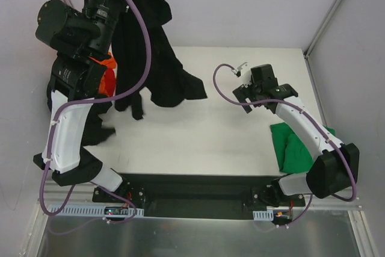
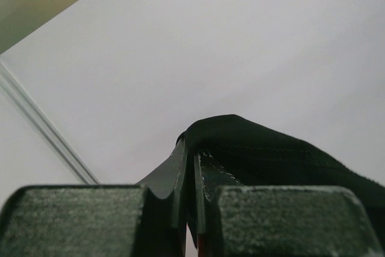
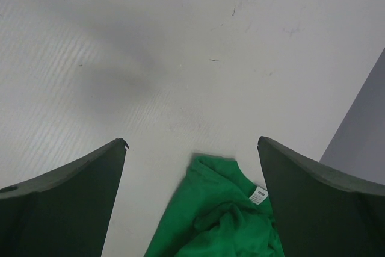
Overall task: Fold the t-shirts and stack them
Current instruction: Move the tshirt to the center of the board
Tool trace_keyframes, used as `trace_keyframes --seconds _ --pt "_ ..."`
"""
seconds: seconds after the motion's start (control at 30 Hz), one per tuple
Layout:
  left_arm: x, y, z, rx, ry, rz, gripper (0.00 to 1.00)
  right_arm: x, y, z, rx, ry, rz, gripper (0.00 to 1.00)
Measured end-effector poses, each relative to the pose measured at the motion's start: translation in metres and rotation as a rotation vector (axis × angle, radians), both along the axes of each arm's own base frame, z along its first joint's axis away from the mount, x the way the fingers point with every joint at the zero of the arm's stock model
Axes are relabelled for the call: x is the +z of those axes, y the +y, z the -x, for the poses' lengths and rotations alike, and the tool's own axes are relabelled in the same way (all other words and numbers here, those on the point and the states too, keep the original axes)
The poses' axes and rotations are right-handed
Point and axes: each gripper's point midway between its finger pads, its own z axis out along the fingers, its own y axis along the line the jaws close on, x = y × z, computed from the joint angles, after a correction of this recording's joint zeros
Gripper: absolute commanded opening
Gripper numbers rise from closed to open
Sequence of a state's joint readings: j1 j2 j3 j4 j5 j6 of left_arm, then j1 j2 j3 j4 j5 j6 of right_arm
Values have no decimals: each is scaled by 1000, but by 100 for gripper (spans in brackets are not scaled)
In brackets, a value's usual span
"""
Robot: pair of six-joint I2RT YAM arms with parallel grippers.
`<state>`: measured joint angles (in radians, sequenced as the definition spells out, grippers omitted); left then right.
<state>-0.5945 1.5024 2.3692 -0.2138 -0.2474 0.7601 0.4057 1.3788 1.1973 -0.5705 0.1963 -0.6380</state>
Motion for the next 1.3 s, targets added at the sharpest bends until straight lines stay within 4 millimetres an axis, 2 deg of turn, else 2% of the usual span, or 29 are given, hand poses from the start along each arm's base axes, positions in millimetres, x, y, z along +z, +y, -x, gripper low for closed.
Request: trace_keyframes --seconds 0.13,0.33,0.5,0.67,0.87,0.97,1.1,1.3 --pt "-3 -16 -5 -30 2 -23 0 -4 -4 -2 -11 5 1 96" --pt "-26 -64 -22 -116 51 -76 0 -18 -5 3 -6 37 4 96" --pt "-42 -94 -30 -160 85 -108 0 -23 -10 2 -20 41 3 96" --pt "-66 -106 -40 -161 134 -141 0 -19 -25 -4 -73 10 11 96" --pt "-114 -120 -60 -142 235 -209 0 -11 -45 -7 -139 -24 35 96" --pt "-129 -124 -64 -130 262 -245 0 -11 -53 -8 -162 -25 40 96" --pt "-123 -125 -62 -115 250 -249 0 -11 -57 -9 -173 -24 40 96" --pt "-78 -118 -58 -59 151 -194 0 -11 -58 -9 -177 -24 40 96"
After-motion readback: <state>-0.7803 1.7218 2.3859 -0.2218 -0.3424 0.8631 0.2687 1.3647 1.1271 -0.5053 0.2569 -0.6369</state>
